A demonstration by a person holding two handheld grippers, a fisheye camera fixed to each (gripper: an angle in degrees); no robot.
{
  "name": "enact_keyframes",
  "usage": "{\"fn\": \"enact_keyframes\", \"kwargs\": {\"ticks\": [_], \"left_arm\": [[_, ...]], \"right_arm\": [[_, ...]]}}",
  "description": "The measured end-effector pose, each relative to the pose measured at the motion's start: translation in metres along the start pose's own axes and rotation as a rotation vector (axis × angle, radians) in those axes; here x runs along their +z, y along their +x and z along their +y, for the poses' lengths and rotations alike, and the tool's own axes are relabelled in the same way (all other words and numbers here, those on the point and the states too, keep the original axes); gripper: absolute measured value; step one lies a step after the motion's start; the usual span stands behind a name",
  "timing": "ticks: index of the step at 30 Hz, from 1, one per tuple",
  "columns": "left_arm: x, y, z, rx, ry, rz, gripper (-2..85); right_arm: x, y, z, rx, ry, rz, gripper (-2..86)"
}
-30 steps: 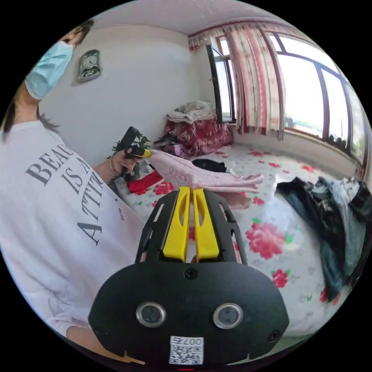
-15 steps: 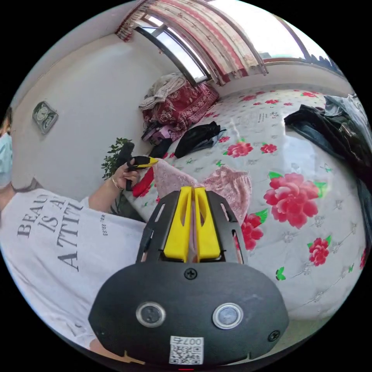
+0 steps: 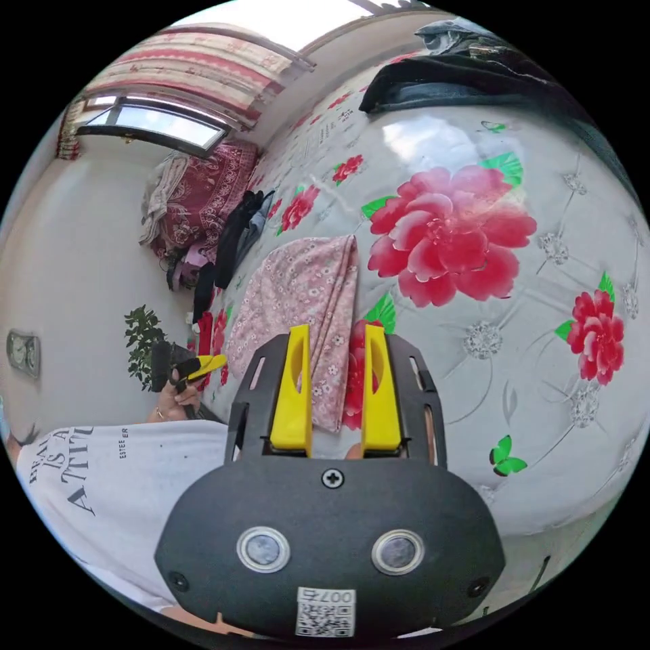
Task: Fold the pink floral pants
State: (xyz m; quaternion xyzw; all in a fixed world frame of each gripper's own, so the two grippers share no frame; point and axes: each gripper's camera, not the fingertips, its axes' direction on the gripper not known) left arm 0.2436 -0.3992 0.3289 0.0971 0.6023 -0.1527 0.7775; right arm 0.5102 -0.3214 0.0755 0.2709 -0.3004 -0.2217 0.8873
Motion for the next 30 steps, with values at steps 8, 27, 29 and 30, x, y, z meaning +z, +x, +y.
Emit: {"fn": "enact_keyframes", "kwargs": {"ticks": [8, 27, 29, 30], "left_arm": [[-0.015, 0.033, -0.061, 0.172, 0.087, -0.139, 11.7], [-0.010, -0.012, -0.097, 0.133, 0.082, -0.171, 10.7], [-0.028, -0.027, -0.059, 0.067, 0.069, -0.183, 11.4], [-0.034, -0.038, -0.034, 0.008, 0.049, -0.175, 11.9]], "right_arm": [[0.006, -0.077, -0.074, -0.319, 0.000, 0.236, 6.6], [-0.010, -0.044, -0.144, -0.461, -0.235, 0.109, 9.7], [-0.013, -0.033, -0.144, -0.488, -0.319, 0.063, 9.7], [-0.012, -0.023, -0.143, -0.493, -0.387, 0.020, 9.6]]}}
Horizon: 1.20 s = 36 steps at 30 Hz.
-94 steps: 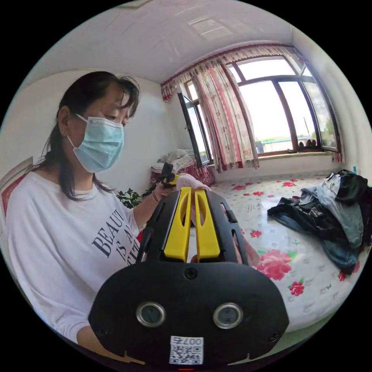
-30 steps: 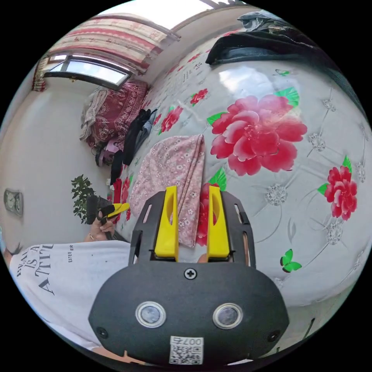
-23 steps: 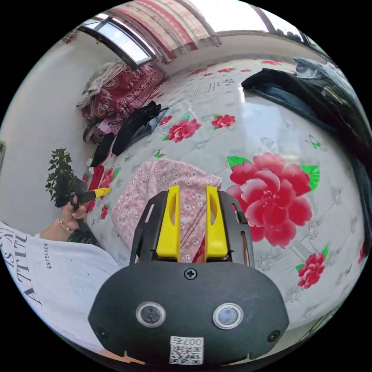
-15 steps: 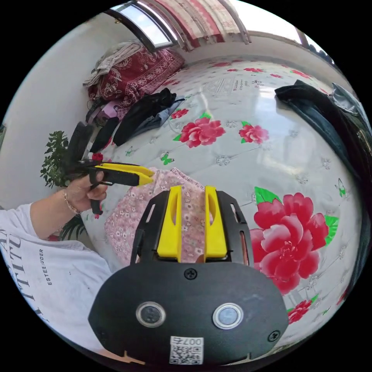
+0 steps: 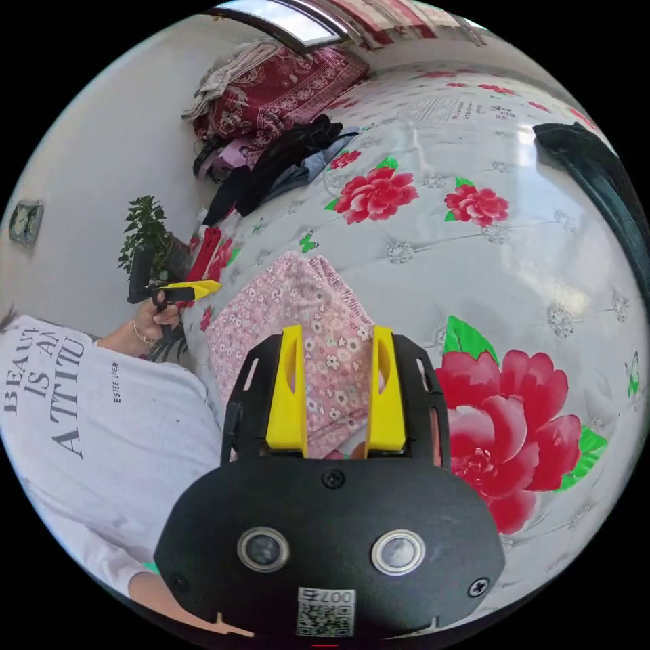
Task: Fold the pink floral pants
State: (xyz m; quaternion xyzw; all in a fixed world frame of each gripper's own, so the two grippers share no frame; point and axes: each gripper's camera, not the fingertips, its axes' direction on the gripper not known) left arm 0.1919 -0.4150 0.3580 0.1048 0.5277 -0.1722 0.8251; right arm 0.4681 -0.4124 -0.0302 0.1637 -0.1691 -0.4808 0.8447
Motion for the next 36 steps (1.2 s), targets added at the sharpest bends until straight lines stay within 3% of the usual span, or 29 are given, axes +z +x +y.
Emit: {"fn": "enact_keyframes", "kwargs": {"ticks": [4, 8, 14, 20, 25, 28, 30, 31, 33, 36], "left_arm": [[0.005, -0.017, 0.062, -0.157, -0.086, 0.112, 14.9], [0.040, -0.008, 0.078, -0.134, -0.186, 0.190, 17.0], [0.078, -0.005, 0.032, -0.030, -0.327, 0.187, 8.9], [0.012, -0.031, -0.020, -0.006, -0.147, 0.320, 5.1], [-0.085, -0.031, -0.105, 0.164, -0.054, 0.311, 4.7], [-0.157, -0.034, -0.161, 0.223, 0.010, 0.224, 5.2], [-0.202, -0.046, -0.196, 0.211, 0.079, 0.090, 6.6], [-0.209, -0.052, -0.201, 0.193, 0.100, 0.044, 6.9], [-0.215, -0.081, -0.203, 0.072, 0.159, -0.218, 7.5], [-0.174, -0.107, -0.161, -0.023, 0.145, -0.319, 8.0]], "right_arm": [[0.003, 0.020, 0.011, 0.025, -0.047, -0.090, 8.9], [0.000, 0.028, 0.019, 0.085, -0.057, -0.130, 7.1], [-0.007, 0.033, 0.056, 0.240, 0.065, -0.215, 4.4], [-0.024, 0.005, 0.084, 0.350, 0.280, -0.331, 2.3], [-0.042, -0.043, 0.026, 0.275, 0.523, -0.515, 1.7], [-0.043, -0.089, -0.047, 0.190, 0.614, -0.568, 2.0], [-0.027, -0.128, -0.110, 0.199, 0.663, -0.499, 2.4], [-0.020, -0.136, -0.124, 0.220, 0.664, -0.452, 2.5], [0.016, -0.158, -0.165, 0.273, 0.627, -0.312, 2.7], [0.068, -0.168, -0.164, 0.307, 0.528, -0.195, 3.2]]}}
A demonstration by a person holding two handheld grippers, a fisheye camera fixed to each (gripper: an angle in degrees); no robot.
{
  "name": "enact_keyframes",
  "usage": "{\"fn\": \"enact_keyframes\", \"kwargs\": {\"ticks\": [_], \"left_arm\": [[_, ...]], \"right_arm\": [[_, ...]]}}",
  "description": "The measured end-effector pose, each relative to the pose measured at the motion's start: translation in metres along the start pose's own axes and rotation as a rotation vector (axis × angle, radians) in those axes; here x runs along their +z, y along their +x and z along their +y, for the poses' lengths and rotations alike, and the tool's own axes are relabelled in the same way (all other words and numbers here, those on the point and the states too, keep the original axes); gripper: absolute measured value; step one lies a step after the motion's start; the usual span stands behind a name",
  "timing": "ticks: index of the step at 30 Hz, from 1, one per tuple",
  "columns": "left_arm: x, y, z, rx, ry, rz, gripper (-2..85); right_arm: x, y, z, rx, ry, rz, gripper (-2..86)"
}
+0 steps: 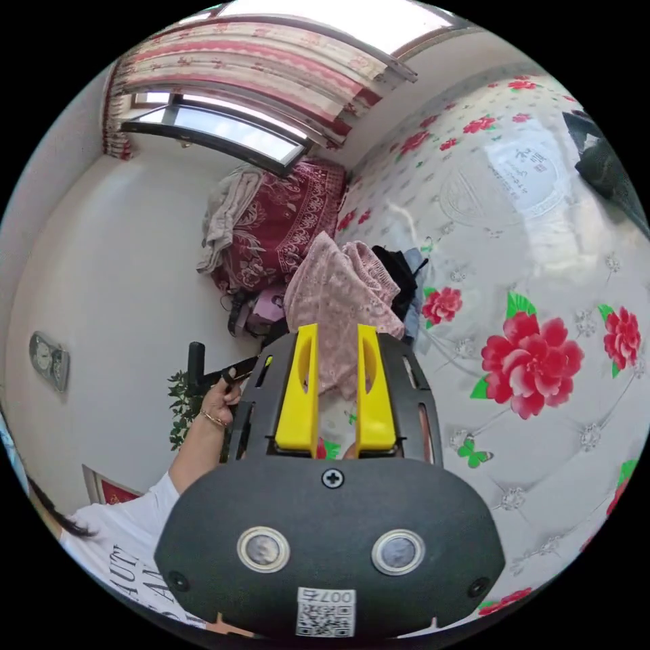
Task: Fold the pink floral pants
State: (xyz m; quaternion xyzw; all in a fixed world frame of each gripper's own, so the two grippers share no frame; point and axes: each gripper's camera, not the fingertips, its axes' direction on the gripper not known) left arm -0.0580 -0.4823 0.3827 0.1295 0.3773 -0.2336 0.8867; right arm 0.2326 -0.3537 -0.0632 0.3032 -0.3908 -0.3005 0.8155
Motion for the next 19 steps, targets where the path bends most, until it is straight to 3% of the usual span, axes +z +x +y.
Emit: {"fn": "enact_keyframes", "kwargs": {"ticks": [4, 10, 19], "left_arm": [[0.048, 0.031, 0.103, 0.003, -0.023, -0.062, 8.5], [0.091, 0.139, 0.263, 0.017, -0.141, -0.131, 8.5], [0.160, 0.322, 0.340, 0.049, -0.276, -0.184, 8.0]], "right_arm": [[0.007, 0.032, 0.076, -0.001, -0.124, 0.175, 3.8], [-0.089, 0.097, 0.187, 0.046, -0.178, 0.540, 4.9], [-0.300, 0.146, 0.198, 0.125, 0.183, 0.761, 6.3]]}}
